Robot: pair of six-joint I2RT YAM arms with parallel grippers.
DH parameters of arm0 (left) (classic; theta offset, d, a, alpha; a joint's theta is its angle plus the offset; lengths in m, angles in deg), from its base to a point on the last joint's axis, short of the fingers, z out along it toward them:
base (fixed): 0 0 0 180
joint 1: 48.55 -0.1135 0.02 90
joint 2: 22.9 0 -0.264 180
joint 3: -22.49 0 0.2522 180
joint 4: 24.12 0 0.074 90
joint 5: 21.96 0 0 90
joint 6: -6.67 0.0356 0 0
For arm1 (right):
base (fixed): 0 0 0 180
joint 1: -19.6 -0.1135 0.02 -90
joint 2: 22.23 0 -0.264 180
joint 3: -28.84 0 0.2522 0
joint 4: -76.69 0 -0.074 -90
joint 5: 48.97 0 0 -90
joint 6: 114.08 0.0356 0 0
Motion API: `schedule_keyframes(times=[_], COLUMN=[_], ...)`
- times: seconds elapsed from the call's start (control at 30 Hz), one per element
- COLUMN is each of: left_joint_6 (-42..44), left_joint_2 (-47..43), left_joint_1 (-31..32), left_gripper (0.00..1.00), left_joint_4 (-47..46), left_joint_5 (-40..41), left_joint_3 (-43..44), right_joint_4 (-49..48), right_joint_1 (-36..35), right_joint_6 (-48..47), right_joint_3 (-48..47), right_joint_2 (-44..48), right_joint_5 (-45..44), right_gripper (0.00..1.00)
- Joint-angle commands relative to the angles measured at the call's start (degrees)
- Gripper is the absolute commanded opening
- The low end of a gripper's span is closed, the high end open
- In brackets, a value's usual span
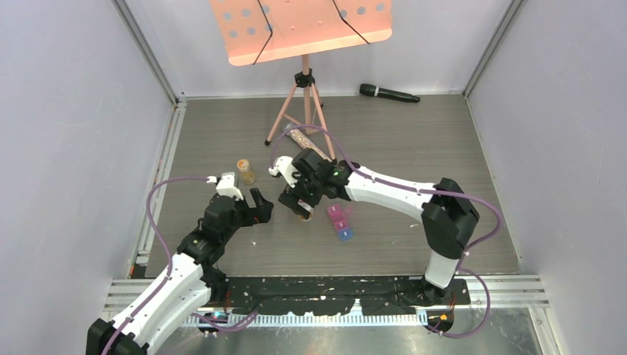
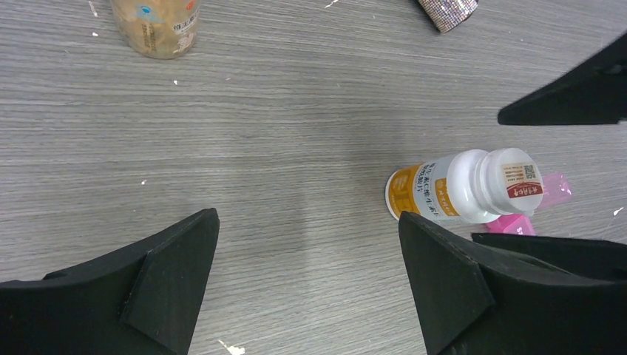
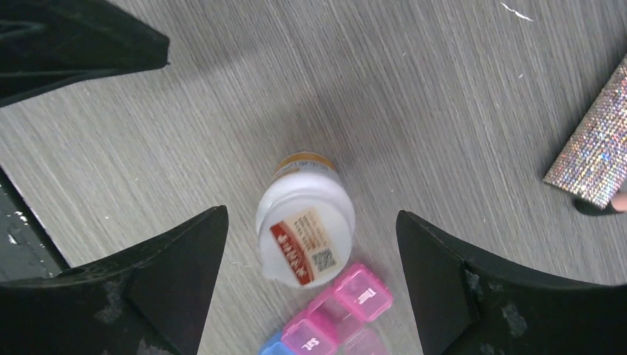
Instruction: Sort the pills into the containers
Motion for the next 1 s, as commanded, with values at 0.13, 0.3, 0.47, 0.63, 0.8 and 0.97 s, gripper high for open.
schedule_keyframes(times=[0.13,0.3,0.47,0.63,0.8,0.97], left_joint_6=[1.77,2.86,5.27,7.29,10.19,16.26], left_joint_2=[-0.97,-1.09,2.26,9.27,17.58,21.33], left_joint_1=[0.20,0.20,1.64,3.79,5.65,10.00], left_gripper=[0.95,0.96,0.97,0.96,0.90,0.89], left_joint_4=[-2.37,-4.67,-14.33,-18.40,-23.86,-33.76], left_joint_5=[0.61,-1.72,-9.95,-7.56,-12.15,-17.78], left_joint_3=[-0.18,-0.73,-1.26,-0.38,1.49,-0.46], right_joint_4=[5.84,8.21,8.28,8.28,10.57,12.78], right_joint_1=[0.37,0.41,2.08,5.66,7.27,9.00], right_joint_6=[-4.83,-3.14,1.53,5.49,9.79,16.40], right_joint_3=[-8.79,-11.26,-11.41,-10.65,-10.79,-11.62], right_joint_2=[-7.90,-10.13,-10.38,-8.86,-6.57,-3.07], right_joint_5=[3.41,3.46,4.19,6.30,7.19,9.61], right_gripper=[0.86,0.75,0.51,0.39,0.39,0.39])
